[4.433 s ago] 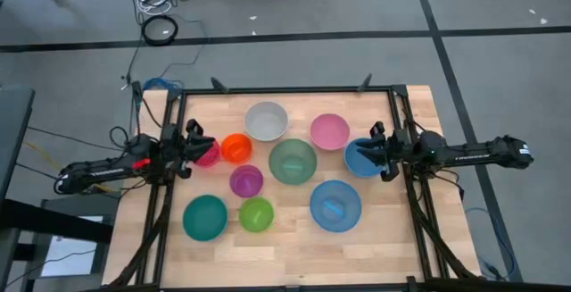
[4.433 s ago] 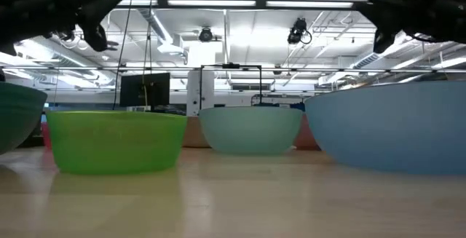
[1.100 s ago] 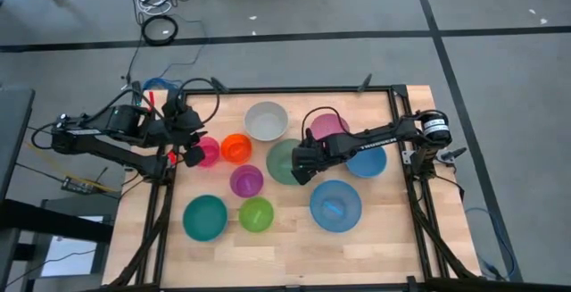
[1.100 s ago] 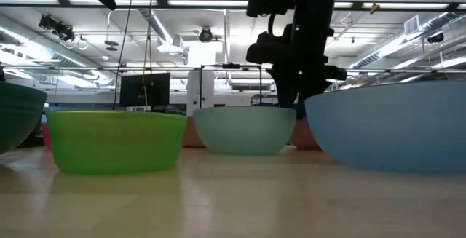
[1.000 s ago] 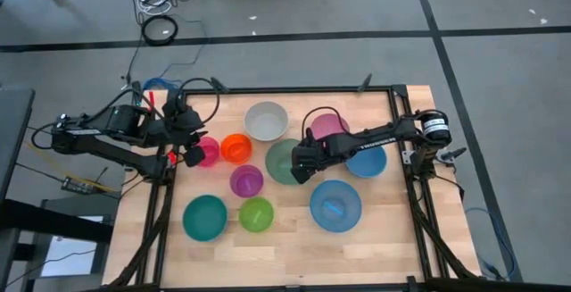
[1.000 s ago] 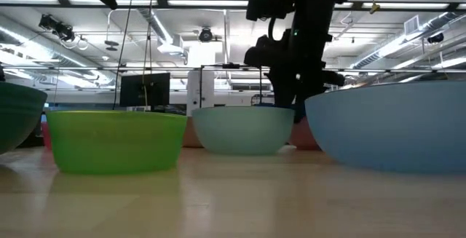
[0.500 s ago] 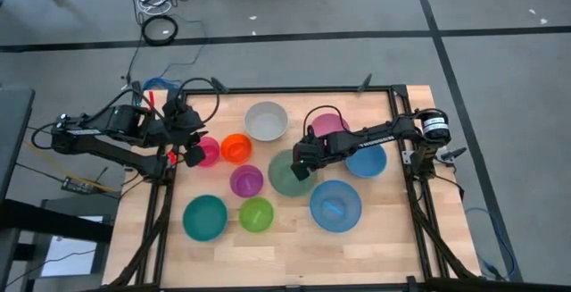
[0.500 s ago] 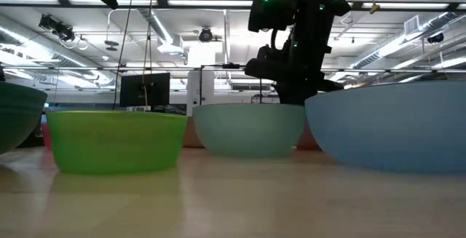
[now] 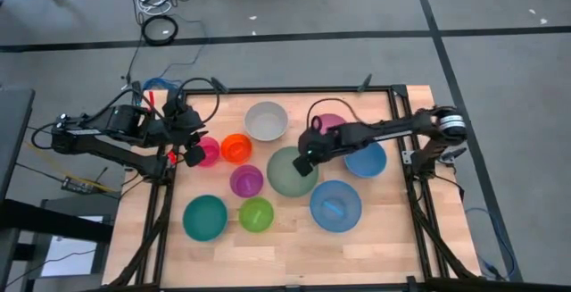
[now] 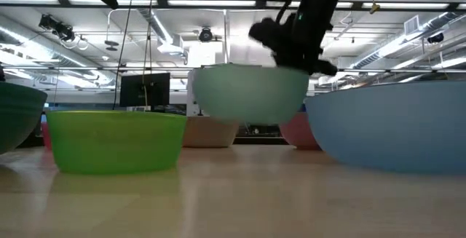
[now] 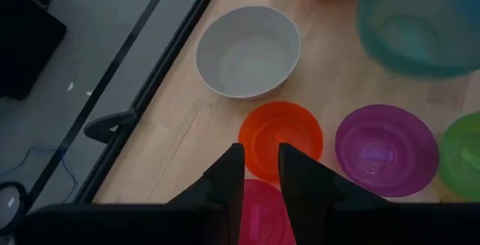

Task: Nest bowls inside each other
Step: Stack the dark green bowl on top of the light blue bowl

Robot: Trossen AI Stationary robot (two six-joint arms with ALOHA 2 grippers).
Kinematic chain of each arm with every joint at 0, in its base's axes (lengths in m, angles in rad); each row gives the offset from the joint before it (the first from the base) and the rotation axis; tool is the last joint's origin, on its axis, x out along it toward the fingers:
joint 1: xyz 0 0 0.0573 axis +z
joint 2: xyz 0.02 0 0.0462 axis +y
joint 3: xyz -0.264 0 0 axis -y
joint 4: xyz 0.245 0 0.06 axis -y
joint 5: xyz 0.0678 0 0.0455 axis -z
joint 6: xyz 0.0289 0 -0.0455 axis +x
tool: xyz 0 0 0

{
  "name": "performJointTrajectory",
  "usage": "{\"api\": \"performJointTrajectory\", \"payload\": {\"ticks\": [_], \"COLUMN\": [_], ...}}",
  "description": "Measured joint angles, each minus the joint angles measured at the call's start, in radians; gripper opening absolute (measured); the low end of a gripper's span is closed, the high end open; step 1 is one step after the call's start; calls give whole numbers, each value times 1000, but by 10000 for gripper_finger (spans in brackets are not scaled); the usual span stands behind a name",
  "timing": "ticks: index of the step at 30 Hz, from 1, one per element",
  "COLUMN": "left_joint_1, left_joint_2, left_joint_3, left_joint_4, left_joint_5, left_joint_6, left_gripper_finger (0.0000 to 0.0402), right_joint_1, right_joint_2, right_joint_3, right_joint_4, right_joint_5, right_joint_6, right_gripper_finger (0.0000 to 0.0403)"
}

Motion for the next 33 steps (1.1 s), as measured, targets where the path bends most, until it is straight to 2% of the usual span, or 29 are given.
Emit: {"api": "performJointTrajectory", "payload": {"ticks": [5, 10, 14, 19, 28, 33], "left_joint_1": [0, 0, 0, 0, 0, 0], "left_joint_2": [0, 0, 0, 1, 2, 9], "left_joint_3": [0, 0, 0, -21, -149, -182], "left_joint_4": [4, 8, 15, 73, 284, 364], "left_joint_5": [0, 0, 0, 0, 1, 2], "left_joint_6": [-3, -16, -17, -7, 96, 155], "left_gripper_finger": [92, 92, 92, 92, 92, 92], "right_joint_1": [52, 169, 283, 378, 398, 398], "right_joint_2": [-143, -217, -231, -219, -206, -206], "right_joint_3": [1, 1, 1, 0, -57, -66], "right_joint_4": [-32, -214, -352, -424, -403, -401], "right_joint_5": [-44, -93, -81, 28, 64, 64], "right_joint_6": [-41, 30, 136, 239, 275, 284], "right_gripper_finger": [1, 1, 0, 0, 4, 27]}}
